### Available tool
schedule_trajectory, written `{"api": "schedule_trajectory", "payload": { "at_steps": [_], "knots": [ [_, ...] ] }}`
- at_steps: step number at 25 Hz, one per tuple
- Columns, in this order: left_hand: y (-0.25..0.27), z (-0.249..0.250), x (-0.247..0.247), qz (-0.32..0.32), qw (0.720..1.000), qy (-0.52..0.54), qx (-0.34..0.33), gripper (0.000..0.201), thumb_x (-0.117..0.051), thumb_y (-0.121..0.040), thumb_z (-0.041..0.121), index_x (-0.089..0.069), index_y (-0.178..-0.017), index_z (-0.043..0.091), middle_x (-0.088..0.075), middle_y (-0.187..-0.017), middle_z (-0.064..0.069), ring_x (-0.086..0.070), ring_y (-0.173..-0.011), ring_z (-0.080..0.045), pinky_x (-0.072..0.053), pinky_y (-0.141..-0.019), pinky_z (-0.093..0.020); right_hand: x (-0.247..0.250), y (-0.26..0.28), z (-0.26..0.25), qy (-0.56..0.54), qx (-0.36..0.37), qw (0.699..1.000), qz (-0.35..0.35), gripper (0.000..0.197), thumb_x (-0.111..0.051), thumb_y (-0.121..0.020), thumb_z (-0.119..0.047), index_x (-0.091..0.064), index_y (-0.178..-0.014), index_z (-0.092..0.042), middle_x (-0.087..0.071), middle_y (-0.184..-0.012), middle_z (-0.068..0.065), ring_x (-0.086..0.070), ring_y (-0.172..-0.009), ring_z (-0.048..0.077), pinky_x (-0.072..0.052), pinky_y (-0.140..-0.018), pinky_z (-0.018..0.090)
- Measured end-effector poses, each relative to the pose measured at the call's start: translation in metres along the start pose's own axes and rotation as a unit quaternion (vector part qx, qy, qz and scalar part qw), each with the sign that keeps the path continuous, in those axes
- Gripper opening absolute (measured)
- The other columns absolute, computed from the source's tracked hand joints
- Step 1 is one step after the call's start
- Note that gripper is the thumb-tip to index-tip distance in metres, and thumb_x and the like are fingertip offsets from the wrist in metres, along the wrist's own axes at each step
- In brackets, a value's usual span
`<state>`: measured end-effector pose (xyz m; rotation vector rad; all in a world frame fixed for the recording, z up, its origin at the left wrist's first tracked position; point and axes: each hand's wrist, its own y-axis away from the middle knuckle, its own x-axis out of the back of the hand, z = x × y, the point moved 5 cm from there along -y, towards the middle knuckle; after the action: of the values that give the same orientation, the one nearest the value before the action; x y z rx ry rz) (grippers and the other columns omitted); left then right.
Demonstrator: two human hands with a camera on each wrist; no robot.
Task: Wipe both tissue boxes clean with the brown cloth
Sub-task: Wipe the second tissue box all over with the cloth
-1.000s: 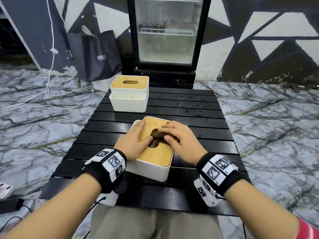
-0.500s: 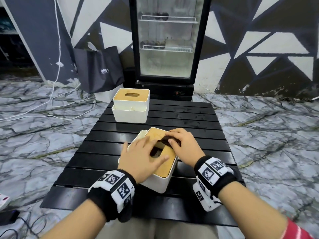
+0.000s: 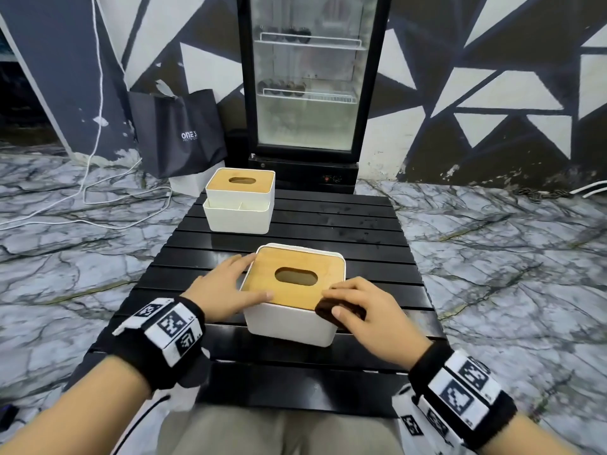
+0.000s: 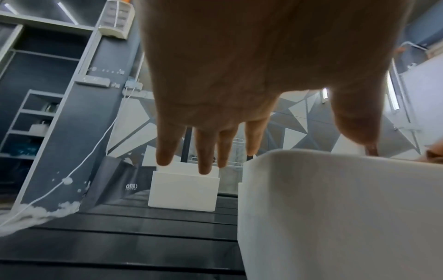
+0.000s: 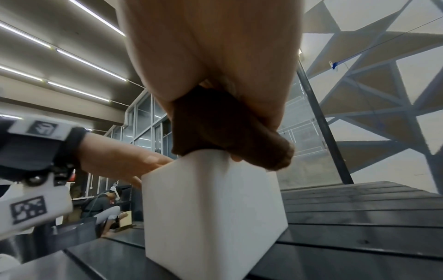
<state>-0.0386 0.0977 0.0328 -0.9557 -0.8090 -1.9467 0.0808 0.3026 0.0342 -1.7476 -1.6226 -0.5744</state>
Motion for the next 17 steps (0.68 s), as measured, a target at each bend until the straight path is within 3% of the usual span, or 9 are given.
{"api": "schedule_trajectory", "payload": {
  "at_steps": [3,5,8,11,13,17],
  "knots": [
    [-0.010,0.010,-0.003,0.050,0.996,0.069,0.003,0.085,-0.056,-0.085,0.054,-0.013,-0.150,0.020,-0.022,-0.156,-0.002,-0.027,-0.141,-0.018,-0.024,-0.114,-0.034,0.007,0.000,-0.006,0.010,0.019,1.000,0.018,0.028,-0.056,-0.088,-0.018,-0.062,-0.113,-0.031,-0.053,-0.109,-0.021,-0.046,-0.108,0.001,-0.027,-0.093,0.005],
    [-0.020,0.016,-0.010,0.058,0.996,0.063,0.033,0.086,-0.054,-0.087,0.053,-0.008,-0.151,0.018,-0.024,-0.155,-0.006,-0.029,-0.140,-0.022,-0.026,-0.113,-0.036,0.008,-0.005,-0.007,0.026,0.025,0.999,0.036,0.028,-0.055,-0.089,-0.019,-0.061,-0.114,-0.031,-0.053,-0.110,-0.021,-0.042,-0.109,0.004,-0.025,-0.093,0.005],
    [-0.030,0.022,-0.019,0.058,0.995,0.045,0.072,0.084,-0.050,-0.090,0.050,-0.003,-0.151,0.017,-0.032,-0.150,-0.011,-0.038,-0.134,-0.028,-0.032,-0.106,-0.036,-0.007,-0.006,-0.010,0.049,0.071,0.996,0.021,0.030,-0.046,-0.089,-0.031,-0.060,-0.116,-0.028,-0.056,-0.117,-0.013,-0.037,-0.116,0.006,-0.022,-0.102,0.013],
    [-0.035,0.024,-0.021,0.075,0.994,0.047,0.069,0.079,-0.049,-0.092,0.043,-0.005,-0.151,0.014,-0.039,-0.147,-0.012,-0.043,-0.130,-0.028,-0.036,-0.101,-0.034,-0.024,-0.001,-0.011,0.064,0.145,0.987,0.013,0.038,-0.037,-0.090,-0.035,-0.058,-0.120,-0.023,-0.054,-0.125,-0.009,-0.027,-0.128,0.004,-0.011,-0.108,0.009],
    [-0.036,0.024,-0.021,0.075,0.994,0.051,0.059,0.076,-0.050,-0.092,0.041,-0.008,-0.151,0.015,-0.040,-0.146,-0.012,-0.044,-0.129,-0.028,-0.036,-0.100,-0.033,-0.025,-0.003,-0.007,0.046,0.149,0.988,0.009,0.039,-0.036,-0.090,-0.035,-0.057,-0.121,-0.025,-0.051,-0.126,-0.013,-0.023,-0.131,0.001,-0.009,-0.109,0.009],
    [-0.036,0.021,-0.021,0.086,0.993,0.063,0.046,0.070,-0.052,-0.092,0.039,-0.017,-0.148,0.018,-0.045,-0.141,-0.010,-0.047,-0.124,-0.029,-0.038,-0.095,-0.032,-0.012,-0.033,0.011,-0.003,0.118,0.993,0.023,0.032,-0.043,-0.091,-0.028,-0.060,-0.117,-0.023,-0.049,-0.120,-0.016,-0.031,-0.120,-0.006,-0.015,-0.104,0.005]
  ]
}}
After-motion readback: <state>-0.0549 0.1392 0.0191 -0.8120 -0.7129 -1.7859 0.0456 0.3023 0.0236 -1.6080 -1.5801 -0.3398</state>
